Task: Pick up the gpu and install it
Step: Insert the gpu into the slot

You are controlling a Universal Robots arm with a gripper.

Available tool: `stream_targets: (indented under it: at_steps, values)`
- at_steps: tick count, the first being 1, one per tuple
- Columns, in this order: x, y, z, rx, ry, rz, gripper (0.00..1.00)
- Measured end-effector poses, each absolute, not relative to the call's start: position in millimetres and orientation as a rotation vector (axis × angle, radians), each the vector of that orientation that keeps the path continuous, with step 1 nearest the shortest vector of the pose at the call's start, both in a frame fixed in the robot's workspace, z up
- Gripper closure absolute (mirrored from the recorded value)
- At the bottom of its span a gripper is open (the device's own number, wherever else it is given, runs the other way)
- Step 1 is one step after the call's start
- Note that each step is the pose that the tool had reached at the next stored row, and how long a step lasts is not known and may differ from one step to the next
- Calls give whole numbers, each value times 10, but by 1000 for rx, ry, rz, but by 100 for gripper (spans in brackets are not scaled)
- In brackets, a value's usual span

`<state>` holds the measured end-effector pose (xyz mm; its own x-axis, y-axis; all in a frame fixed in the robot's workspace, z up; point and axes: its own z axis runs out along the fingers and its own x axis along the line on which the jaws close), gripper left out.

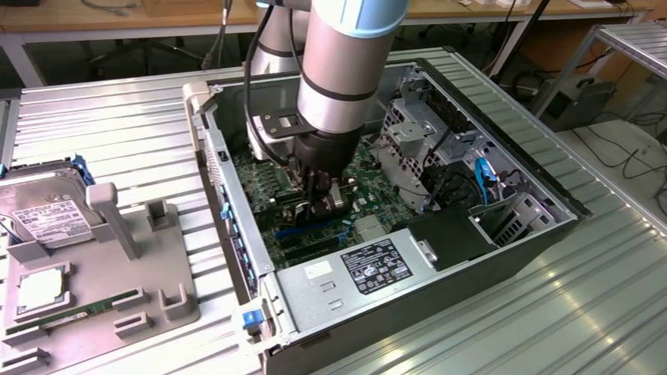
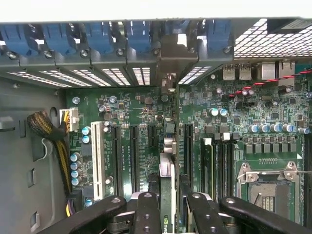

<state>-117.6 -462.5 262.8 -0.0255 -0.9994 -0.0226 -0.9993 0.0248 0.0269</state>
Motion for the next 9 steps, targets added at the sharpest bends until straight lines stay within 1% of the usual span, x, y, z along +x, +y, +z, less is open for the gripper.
stream_targets:
  at_steps: [9]
  values:
    - [-1171, -4618, 2604, 2217, -2218, -58, 74]
